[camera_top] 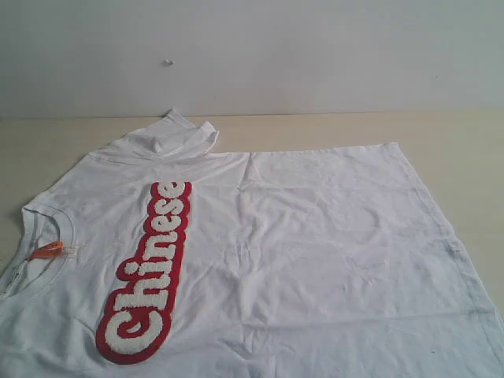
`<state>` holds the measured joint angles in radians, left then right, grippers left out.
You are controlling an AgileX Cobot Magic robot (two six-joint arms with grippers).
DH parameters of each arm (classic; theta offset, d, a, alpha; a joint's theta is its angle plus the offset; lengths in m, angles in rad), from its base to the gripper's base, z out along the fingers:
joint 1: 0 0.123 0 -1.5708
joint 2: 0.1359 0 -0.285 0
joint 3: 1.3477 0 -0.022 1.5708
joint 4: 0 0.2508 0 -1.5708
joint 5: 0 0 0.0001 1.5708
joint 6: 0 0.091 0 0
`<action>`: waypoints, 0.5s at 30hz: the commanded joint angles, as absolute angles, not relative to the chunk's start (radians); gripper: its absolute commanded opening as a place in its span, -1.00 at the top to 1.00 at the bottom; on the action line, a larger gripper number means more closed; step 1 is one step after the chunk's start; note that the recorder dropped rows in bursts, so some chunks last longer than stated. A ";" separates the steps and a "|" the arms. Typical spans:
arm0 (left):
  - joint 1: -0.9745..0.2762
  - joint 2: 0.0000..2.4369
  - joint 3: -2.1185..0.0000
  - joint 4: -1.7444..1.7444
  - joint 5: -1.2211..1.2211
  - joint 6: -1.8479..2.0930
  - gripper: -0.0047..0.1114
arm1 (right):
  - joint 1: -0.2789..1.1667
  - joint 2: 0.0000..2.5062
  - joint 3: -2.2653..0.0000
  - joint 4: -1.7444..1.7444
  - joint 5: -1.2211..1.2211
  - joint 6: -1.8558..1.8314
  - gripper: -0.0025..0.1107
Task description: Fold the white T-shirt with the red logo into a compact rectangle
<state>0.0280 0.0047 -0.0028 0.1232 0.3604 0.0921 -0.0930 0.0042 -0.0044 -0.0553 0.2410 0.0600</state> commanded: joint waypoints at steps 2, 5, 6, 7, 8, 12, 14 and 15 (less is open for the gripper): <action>0.030 0.000 0.000 0.142 0.207 0.104 0.92 | -0.098 0.000 0.000 -0.068 0.121 0.026 0.96; 0.030 0.000 0.000 -0.007 0.100 0.000 0.92 | -0.098 0.000 0.000 -0.059 0.024 0.026 0.96; 0.030 0.000 0.000 -0.014 0.073 -0.008 0.92 | -0.098 0.000 0.000 -0.059 -0.013 0.026 0.96; 0.030 0.000 0.000 -0.014 0.040 -0.009 0.92 | -0.098 0.000 0.000 -0.059 -0.064 0.026 0.96; 0.030 0.000 0.000 -0.016 0.000 -0.020 0.92 | -0.098 0.000 0.000 -0.059 -0.115 0.031 0.96; 0.030 0.000 0.000 -0.018 -0.137 -0.171 0.92 | -0.098 0.000 0.000 -0.059 -0.264 0.094 0.96; 0.030 0.000 0.000 -0.018 -0.188 -0.283 0.92 | -0.098 0.000 0.000 -0.059 -0.329 0.163 0.96; 0.030 0.000 0.000 -0.018 -0.211 -0.324 0.92 | -0.098 0.000 0.000 -0.059 -0.351 0.207 0.96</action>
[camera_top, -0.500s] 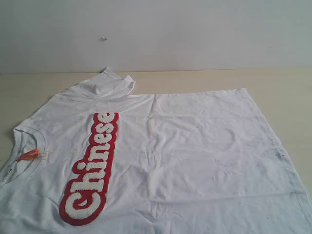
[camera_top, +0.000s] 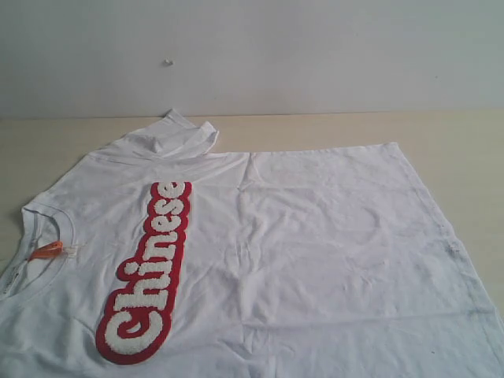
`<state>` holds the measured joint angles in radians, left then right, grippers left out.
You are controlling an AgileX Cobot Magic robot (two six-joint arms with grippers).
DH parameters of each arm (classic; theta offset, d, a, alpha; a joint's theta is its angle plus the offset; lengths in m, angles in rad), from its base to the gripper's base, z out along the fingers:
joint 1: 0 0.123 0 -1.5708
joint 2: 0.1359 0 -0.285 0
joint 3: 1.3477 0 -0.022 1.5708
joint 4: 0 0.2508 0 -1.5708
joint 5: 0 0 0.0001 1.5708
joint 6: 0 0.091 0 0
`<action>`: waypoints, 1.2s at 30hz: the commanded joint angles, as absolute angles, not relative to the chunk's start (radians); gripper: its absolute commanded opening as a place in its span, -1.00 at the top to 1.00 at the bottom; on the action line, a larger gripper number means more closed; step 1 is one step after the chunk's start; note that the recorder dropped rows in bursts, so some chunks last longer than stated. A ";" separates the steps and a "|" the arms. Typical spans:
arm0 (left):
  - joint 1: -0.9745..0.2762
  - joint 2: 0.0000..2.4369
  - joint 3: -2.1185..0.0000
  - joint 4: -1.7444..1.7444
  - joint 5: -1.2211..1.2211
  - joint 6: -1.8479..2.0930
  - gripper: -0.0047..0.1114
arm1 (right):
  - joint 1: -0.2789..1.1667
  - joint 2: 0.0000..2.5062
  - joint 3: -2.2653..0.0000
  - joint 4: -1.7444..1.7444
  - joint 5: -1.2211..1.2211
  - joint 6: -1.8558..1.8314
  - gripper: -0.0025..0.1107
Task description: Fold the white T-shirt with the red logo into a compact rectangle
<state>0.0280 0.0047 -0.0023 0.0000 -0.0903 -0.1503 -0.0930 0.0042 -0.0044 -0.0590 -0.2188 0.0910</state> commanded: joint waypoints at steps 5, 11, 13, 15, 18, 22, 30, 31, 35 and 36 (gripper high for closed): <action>0.022 0.000 -0.012 0.035 -0.264 -0.664 0.92 | -0.098 0.000 -0.001 -0.063 -0.454 0.451 0.96; -0.005 0.025 -0.192 0.500 -0.240 -1.074 0.92 | -0.098 0.000 -0.165 -0.146 -0.309 0.577 0.96; -0.005 0.066 -0.266 0.678 -0.203 -1.215 0.92 | -0.098 0.000 -0.240 -0.197 -0.205 0.605 0.96; -0.005 0.124 -0.344 0.857 -0.181 -1.342 0.92 | -0.098 0.000 -0.318 -0.221 -0.100 0.603 0.96; -0.005 0.220 -0.438 1.095 -0.181 -1.550 0.92 | -0.098 0.023 -0.426 -0.224 0.065 0.597 0.96; -0.005 0.348 -0.515 1.473 -0.246 -1.836 0.92 | -0.098 0.089 -0.544 -0.211 0.208 0.482 0.96; 0.001 0.719 -0.572 1.744 -0.313 -2.016 0.92 | -0.098 0.338 -0.662 0.076 0.430 0.009 0.96; 0.001 0.774 -0.574 1.744 -0.306 -1.994 0.92 | -0.098 0.383 -0.668 0.123 0.445 -0.065 0.96; 0.001 0.983 -0.592 1.744 -0.254 -1.926 0.92 | -0.098 0.555 -0.688 0.307 0.471 -0.275 0.96; 0.001 1.024 -0.604 1.744 -0.248 -1.921 0.92 | -0.098 0.589 -0.695 0.338 0.471 -0.309 0.96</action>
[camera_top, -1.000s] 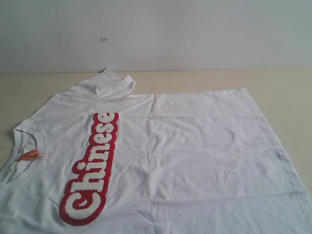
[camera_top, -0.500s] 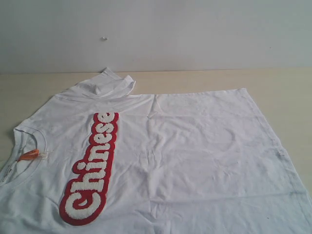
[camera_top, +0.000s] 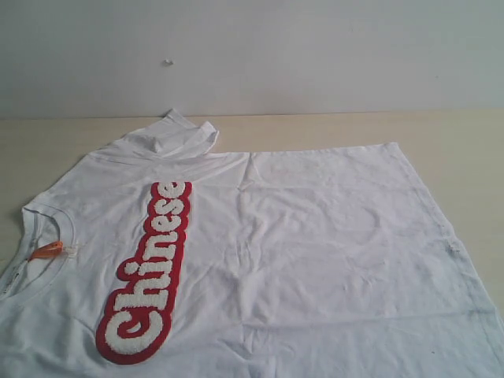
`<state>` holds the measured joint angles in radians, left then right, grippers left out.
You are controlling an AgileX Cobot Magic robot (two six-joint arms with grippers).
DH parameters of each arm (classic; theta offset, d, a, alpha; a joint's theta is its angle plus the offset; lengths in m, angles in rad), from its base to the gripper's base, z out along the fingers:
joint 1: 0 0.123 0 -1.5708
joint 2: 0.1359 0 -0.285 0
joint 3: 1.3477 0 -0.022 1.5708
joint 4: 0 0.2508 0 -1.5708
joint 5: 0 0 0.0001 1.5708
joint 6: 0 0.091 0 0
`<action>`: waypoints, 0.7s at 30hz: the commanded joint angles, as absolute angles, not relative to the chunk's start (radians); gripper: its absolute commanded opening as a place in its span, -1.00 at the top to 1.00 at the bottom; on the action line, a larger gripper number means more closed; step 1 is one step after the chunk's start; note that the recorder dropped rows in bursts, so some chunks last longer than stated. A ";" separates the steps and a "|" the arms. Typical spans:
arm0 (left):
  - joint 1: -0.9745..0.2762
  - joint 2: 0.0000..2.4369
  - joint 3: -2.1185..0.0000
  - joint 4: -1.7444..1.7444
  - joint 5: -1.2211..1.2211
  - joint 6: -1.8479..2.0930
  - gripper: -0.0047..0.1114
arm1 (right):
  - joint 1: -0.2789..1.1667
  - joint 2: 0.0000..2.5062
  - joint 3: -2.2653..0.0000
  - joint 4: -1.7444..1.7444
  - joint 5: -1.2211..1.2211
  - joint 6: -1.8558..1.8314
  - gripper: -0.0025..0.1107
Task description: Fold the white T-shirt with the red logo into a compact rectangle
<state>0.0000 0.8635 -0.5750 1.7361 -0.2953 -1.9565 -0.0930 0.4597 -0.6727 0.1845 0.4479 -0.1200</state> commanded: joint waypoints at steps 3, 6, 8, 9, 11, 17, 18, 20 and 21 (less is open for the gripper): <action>0.001 1.163 -0.645 1.744 -0.235 -1.856 0.92 | -0.098 0.713 -0.727 0.409 0.490 -0.410 0.96; 0.001 1.297 -0.711 1.744 -0.249 -1.862 0.92 | -0.098 0.878 -0.798 0.411 0.542 -0.423 0.96; 0.000 1.373 -0.760 1.744 -0.250 -1.859 0.92 | -0.098 0.991 -0.857 0.411 0.575 -0.423 0.96; 0.000 1.394 -0.777 1.744 -0.237 -1.848 0.92 | -0.098 1.026 -0.877 0.411 0.578 -0.423 0.96; 0.000 1.421 -0.808 1.744 -0.186 -1.754 0.92 | -0.098 1.081 -0.906 0.411 0.578 -0.426 0.96; 0.014 1.444 -0.891 1.744 0.263 -1.492 0.92 | -0.098 1.264 -0.975 0.411 0.491 -0.479 0.96; 0.022 1.460 -0.910 1.642 0.247 -1.354 0.92 | -0.098 1.300 -1.000 0.409 0.506 -0.489 0.96; 0.024 1.501 -0.943 1.313 0.245 -1.025 0.92 | -0.098 1.356 -1.050 0.407 0.566 -0.496 0.96; 0.024 1.524 -0.952 1.193 0.245 -0.840 0.92 | -0.098 1.378 -1.069 0.407 0.589 -0.496 0.96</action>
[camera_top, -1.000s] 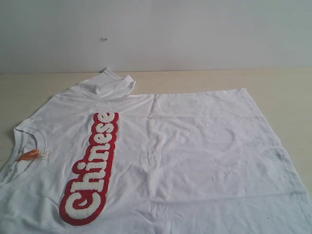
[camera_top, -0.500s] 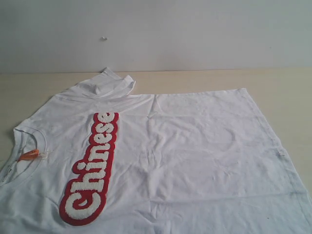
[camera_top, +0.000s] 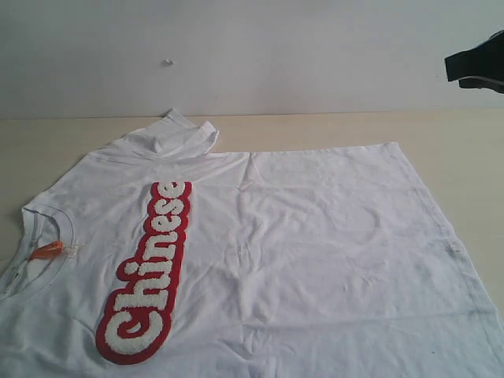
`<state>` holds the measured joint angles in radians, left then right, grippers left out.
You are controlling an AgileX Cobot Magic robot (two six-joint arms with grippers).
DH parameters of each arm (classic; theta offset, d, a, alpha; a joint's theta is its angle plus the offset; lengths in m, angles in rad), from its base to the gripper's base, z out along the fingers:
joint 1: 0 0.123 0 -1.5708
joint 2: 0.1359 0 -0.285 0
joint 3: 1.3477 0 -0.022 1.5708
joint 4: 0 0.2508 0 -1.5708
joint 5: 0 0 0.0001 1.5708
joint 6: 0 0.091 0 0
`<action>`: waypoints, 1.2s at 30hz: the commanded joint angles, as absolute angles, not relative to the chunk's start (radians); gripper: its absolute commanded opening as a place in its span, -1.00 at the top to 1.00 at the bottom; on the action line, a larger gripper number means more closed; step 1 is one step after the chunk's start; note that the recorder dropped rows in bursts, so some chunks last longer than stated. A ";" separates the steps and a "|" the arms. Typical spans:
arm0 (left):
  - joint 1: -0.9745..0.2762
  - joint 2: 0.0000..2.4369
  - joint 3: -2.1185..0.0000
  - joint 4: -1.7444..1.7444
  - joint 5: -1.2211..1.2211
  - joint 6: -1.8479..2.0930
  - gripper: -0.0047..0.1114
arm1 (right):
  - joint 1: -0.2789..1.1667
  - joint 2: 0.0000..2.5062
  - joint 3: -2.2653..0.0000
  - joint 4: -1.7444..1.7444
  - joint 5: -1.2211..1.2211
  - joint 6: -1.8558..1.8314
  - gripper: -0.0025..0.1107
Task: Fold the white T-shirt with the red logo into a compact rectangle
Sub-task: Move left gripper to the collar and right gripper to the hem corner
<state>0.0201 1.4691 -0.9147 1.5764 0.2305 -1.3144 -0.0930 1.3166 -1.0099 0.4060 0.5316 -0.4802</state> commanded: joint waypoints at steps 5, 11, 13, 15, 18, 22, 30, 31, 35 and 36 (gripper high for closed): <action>0.020 1.628 -1.015 0.398 0.350 0.035 0.92 | -0.098 1.404 -1.098 0.365 0.596 -0.507 0.96; -0.005 1.671 -1.057 -0.282 0.572 0.924 0.92 | -0.092 1.415 -1.098 0.383 0.594 -0.531 0.96; -0.020 1.675 -1.057 -0.370 0.648 1.102 0.92 | -0.092 1.424 -1.098 0.383 0.598 -0.533 0.96; -0.032 1.687 -1.057 -0.391 0.749 1.195 0.92 | -0.092 1.428 -1.098 0.383 0.605 -0.533 0.96; -0.050 1.712 -1.055 -0.378 0.871 1.272 0.92 | -0.092 1.431 -1.098 0.383 0.615 -0.539 0.96; -0.068 1.721 -1.021 -0.380 0.815 1.275 0.82 | -0.092 1.431 -1.098 0.381 0.640 -0.570 0.96; -0.072 1.721 -1.004 -0.329 0.709 1.293 -0.12 | -0.092 1.466 -1.057 0.388 0.618 -0.739 0.89; -0.072 1.721 -1.004 -0.305 0.705 1.307 -0.17 | -0.092 1.481 -1.051 0.388 0.620 -0.775 0.82; -0.072 1.721 -1.004 -0.118 0.702 1.436 -0.19 | -0.092 1.534 -1.049 0.381 0.639 -0.903 0.45; -0.072 1.721 -1.004 -0.068 0.704 1.481 -0.19 | -0.092 1.544 -1.049 0.383 0.639 -0.926 0.34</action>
<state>-0.0682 1.7242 -1.0092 -0.1900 0.7132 1.3778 -0.0930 1.5193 -1.0513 0.3812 0.6385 -0.8427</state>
